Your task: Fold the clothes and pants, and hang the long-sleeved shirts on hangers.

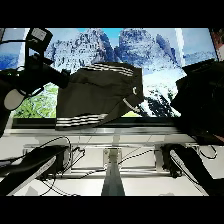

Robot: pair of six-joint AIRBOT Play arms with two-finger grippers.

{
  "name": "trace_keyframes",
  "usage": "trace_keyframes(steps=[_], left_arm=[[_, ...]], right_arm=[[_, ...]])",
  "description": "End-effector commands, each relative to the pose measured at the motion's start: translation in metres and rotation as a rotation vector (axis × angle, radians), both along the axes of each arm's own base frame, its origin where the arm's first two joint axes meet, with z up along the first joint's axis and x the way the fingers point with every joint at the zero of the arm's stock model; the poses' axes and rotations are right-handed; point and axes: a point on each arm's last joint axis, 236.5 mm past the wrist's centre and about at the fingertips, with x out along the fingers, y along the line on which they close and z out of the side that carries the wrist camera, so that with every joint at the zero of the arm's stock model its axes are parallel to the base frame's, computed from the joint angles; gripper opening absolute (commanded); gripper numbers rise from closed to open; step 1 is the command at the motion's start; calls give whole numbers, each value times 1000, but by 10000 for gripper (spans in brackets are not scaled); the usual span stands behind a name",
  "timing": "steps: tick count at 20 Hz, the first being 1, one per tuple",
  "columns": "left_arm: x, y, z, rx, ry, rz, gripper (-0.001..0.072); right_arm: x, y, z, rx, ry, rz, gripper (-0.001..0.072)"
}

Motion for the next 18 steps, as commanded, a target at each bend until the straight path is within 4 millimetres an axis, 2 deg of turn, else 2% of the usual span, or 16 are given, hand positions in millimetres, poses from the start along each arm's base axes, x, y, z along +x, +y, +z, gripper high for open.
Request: trace_keyframes(steps=[1, 8, 12, 14, 18], left_arm=[[0, 0, 1, -1, -2, 0, 677], [0, 0, 1, -1, -2, 0, 677], [0, 0, 1, 0, -2, 0, 677], [0, 0, 1, 0, -2, 0, 677], [0, 0, 1, -1, -2, 0, 677]], right_arm=[[0, 0, 0, 0, 0, 0, 15], [1, 0, 1, 1, -3, 0, 15], [27, -3, 25, 37, -137, -49, 15], [35, -1, 17, 44, -112, -50, 15], [48, 1, -23, 171, 95, -169, 15]])
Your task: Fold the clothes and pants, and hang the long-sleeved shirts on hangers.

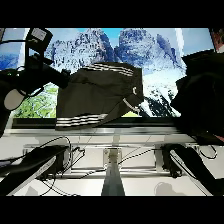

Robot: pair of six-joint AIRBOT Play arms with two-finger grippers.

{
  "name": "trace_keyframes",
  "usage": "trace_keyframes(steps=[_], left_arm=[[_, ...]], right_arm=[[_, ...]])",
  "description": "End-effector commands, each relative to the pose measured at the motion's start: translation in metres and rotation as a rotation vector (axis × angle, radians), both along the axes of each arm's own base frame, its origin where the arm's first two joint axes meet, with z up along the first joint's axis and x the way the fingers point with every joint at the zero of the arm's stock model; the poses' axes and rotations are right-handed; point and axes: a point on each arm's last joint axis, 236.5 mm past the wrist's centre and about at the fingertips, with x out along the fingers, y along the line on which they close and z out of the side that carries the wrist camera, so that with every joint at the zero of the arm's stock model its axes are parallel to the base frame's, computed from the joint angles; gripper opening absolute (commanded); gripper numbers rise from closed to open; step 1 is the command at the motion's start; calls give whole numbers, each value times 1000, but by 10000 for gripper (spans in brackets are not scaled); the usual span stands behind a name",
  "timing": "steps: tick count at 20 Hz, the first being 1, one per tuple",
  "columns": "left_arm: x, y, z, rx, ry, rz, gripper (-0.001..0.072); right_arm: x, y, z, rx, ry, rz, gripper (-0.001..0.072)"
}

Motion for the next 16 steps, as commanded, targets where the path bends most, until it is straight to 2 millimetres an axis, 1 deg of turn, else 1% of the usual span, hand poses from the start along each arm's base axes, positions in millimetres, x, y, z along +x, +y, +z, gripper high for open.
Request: trace_keyframes(steps=[1, 3, 5, 6, 7, 8, 9, 10, 11, 13, 15, 16], left_arm=[[0, 0, 1, -1, -2, 0, 678], [0, 0, 1, 0, -2, 0, 677], [0, 0, 1, -1, -2, 0, 677], [0, 0, 1, -1, -2, 0, 677], [0, 0, 1, -1, -2, 0, 677], [0, 0, 1, -1, -2, 0, 677], [0, 0, 1, -1, -2, 0, 678], [0, 0, 1, -1, -2, 0, 677], [0, 0, 1, -1, -2, 0, 677], [0, 0, 1, -1, -2, 0, 677], [0, 0, 1, -1, -2, 0, 677], [0, 0, 1, -1, -2, 0, 677]], right_arm=[[14, 4, -35, 101, 160, -82, 15], [13, 13, -71, 126, 301, -65, 15], [-1, 38, -114, 193, 507, -4, 16], [-10, 49, -135, 205, 603, 25, 38], [-19, 59, -155, 211, 695, 33, 167], [-28, 69, -177, 217, 788, 13, 390], [-31, 79, -193, 222, 849, -11, 570], [-29, 90, -208, 221, 876, -24, 658], [-24, 99, -219, 235, 892, -59, 673], [-3, 115, -240, 312, 921, -216, 673], [11, 120, -260, 372, 957, -355, 672], [11, 119, -270, 383, 995, -416, 672]])
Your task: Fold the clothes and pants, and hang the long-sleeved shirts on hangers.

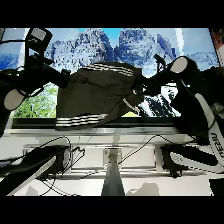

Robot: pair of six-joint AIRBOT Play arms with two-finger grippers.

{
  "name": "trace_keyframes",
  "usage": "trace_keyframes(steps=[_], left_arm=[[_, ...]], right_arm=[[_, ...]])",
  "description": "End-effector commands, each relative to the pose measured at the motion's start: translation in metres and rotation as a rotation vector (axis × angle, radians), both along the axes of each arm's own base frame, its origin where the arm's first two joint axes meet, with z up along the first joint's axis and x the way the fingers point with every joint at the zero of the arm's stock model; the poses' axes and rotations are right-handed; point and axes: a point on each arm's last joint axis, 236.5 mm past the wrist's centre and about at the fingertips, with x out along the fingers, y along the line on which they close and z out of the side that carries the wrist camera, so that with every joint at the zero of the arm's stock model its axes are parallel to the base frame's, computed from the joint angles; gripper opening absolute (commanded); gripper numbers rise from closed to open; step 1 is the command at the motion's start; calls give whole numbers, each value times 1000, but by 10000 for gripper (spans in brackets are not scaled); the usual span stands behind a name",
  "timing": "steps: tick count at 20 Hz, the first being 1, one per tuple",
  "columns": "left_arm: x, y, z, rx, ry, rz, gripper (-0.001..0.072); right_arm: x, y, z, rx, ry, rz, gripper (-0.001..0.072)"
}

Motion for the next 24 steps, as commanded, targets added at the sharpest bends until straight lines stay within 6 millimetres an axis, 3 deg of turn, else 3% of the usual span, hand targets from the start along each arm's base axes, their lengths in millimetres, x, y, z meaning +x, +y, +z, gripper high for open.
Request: trace_keyframes(steps=[1, 7, 9, 10, 13, 17, 20, 22, 24], left_arm=[[0, 0, 1, 0, -1, 0, 677], [0, 0, 1, 0, -1, 0, 677], [0, 0, 1, 0, -1, 0, 678], [0, 0, 1, 0, -1, 0, 677], [0, 0, 1, 0, -1, 0, 678], [0, 0, 1, 0, -1, 0, 678], [0, 0, 1, 0, -1, 0, 678], [0, 0, 1, 0, -1, 0, 677], [3, -2, 5, -9, -23, -4, 677]], right_arm=[[12, 5, -41, -29, 150, -242, 671], [20, -4, -83, -88, 231, -361, 658], [27, -8, -87, -99, 207, -376, 401], [29, -9, -87, -103, 195, -377, 330], [30, -10, -86, -105, 188, -374, 12], [41, -5, -64, -101, 109, -233, 14], [23, -7, -40, -136, 83, 66, 13], [0, -24, -27, -215, 94, 232, 13], [4, -51, -7, -361, -12, 276, 12]])
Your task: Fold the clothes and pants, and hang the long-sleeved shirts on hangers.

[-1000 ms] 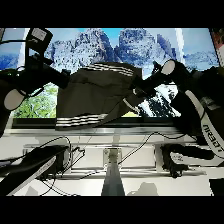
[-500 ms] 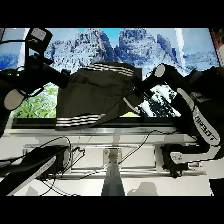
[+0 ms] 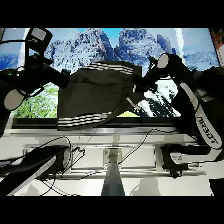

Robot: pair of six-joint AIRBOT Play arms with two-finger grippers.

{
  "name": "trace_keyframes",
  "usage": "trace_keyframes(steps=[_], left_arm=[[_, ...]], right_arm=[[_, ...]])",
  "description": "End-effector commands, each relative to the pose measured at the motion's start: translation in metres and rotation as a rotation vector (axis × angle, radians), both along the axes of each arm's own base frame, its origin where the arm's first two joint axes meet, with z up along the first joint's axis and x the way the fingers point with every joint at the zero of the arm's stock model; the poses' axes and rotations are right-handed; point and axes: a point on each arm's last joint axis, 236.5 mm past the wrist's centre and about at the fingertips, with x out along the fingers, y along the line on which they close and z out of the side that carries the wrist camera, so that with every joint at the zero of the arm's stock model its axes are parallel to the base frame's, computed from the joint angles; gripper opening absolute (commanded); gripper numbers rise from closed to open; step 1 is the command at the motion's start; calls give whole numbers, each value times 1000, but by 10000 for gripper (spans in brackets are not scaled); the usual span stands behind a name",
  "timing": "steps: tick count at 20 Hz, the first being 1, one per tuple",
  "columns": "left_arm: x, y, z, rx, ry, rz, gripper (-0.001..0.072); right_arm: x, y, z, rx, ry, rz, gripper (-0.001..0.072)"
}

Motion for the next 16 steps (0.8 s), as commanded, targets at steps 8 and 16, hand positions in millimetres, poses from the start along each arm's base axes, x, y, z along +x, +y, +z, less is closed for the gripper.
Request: trace_keyframes(steps=[8, 16], left_arm=[[10, -8, 13, -43, -62, -5, 677], [-40, 48, -69, 154, 351, 185, 133]], right_arm=[[-48, -56, 78, -120, -466, 104, 12], [-96, -71, 16, -118, -397, 49, 14]])
